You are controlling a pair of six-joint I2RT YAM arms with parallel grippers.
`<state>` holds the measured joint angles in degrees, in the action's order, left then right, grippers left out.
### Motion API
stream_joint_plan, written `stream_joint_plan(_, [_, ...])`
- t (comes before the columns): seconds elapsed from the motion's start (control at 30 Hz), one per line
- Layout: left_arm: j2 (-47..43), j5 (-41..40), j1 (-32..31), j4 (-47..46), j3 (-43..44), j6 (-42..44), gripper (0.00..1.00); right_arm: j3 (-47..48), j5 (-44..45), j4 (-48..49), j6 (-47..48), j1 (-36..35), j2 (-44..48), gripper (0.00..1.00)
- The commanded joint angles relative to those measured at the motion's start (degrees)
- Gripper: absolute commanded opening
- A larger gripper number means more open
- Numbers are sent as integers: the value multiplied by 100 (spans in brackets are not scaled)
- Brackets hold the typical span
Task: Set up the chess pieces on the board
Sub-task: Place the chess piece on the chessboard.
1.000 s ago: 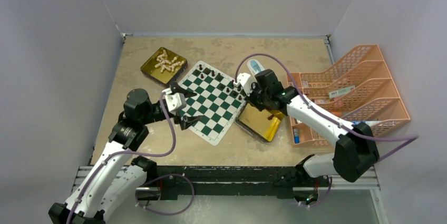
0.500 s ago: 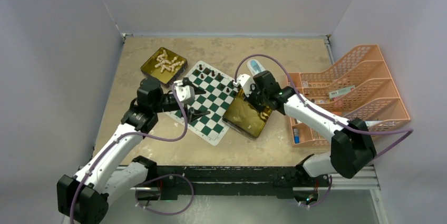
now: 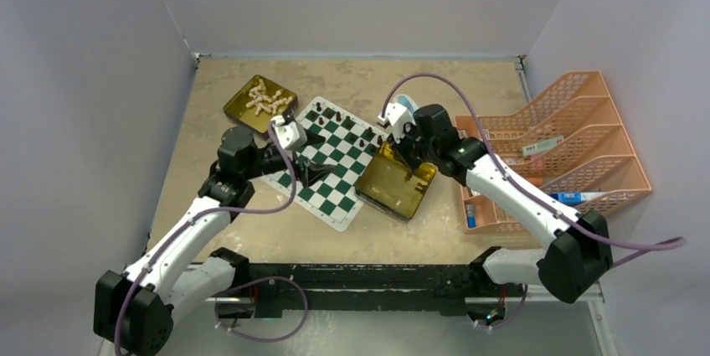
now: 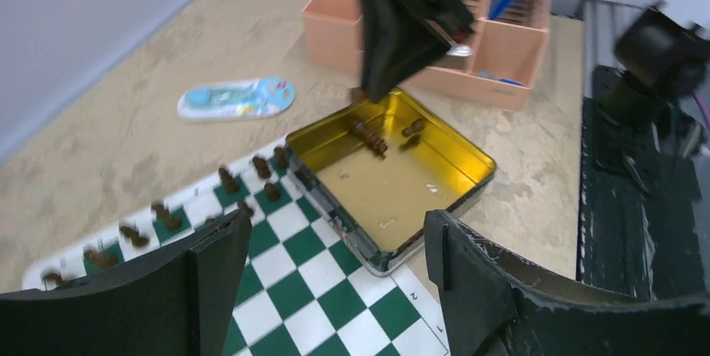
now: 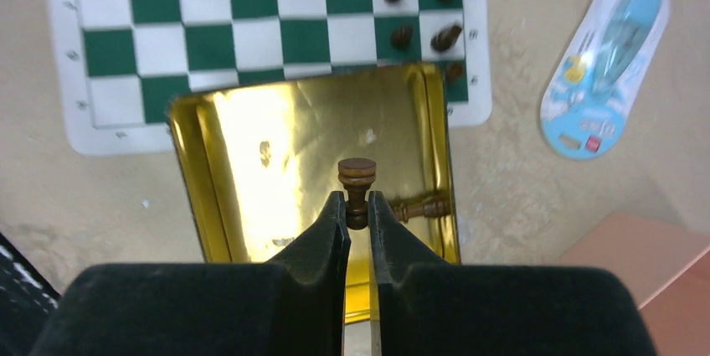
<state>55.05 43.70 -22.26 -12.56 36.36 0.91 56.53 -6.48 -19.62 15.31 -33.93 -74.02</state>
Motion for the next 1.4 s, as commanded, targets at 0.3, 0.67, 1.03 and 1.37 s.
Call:
stream_joint_plan(0.3, [-361,2345,-74,2750,1297,5843,72,600,-2910,1125,-1153,-132,402,0])
stream_joint_plan(0.67, [-229,2133,-344,3678,1474,7387,65,973,-3336,1021,-1925,-895,-290,0])
stream_joint_plan(1.03, [35,1227,-938,4107,1432,7738,59,973,-3788,1676,-2347,-931,-263,0])
stream_joint_plan(1.37, [26,1101,-1034,4115,1422,7670,35,894,-3816,1702,-2338,-927,-288,0])
